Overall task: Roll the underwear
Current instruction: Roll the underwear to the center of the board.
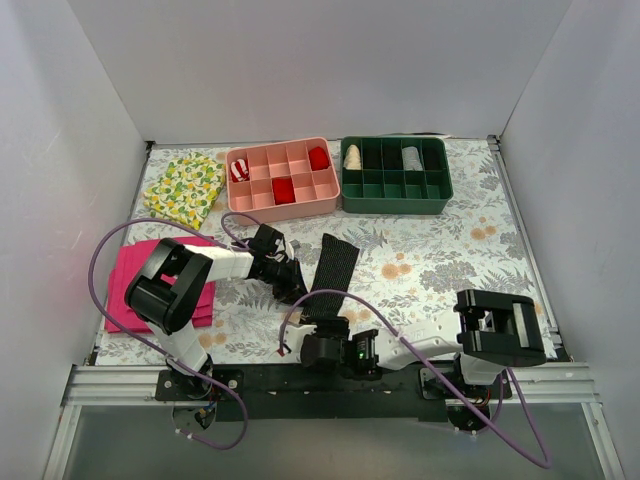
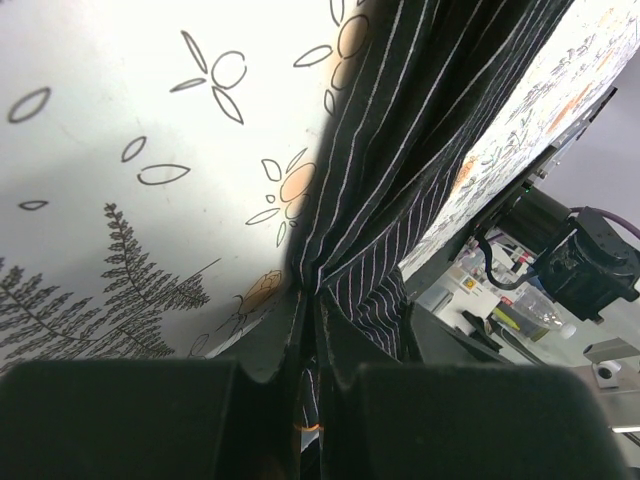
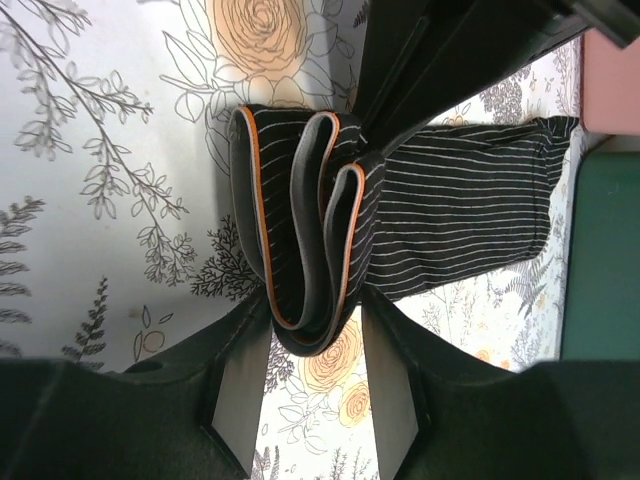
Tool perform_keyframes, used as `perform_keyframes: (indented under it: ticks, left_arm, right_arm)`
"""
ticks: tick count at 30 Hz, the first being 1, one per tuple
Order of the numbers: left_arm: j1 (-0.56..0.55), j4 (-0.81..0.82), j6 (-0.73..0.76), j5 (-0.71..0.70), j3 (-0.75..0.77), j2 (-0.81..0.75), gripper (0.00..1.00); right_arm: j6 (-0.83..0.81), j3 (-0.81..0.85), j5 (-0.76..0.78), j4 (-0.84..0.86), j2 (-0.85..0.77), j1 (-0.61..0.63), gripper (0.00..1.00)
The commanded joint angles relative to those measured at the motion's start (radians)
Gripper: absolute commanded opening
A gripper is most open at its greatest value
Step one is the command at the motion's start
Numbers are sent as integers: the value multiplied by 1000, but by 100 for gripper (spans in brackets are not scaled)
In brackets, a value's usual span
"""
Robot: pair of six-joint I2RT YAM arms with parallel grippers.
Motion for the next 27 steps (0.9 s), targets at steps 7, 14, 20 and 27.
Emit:
perform_keyframes:
  ticks: [7, 14, 20, 27]
  left_arm:
    - [12, -81, 54, -219, -37, 20, 2]
    - [15, -79, 54, -219, -40, 17, 3]
    - [15, -82, 58, -216, -34, 23, 4]
    - [18, -81, 61, -216, -33, 31, 4]
  right_arm:
    - [97, 50, -223, -85, -116, -3, 43]
    - [160, 66, -231, -142, -104, -9, 50]
    - [168, 11, -200, -155, -251, -8, 70]
    - [133, -42, -127, -179, -258, -8, 74]
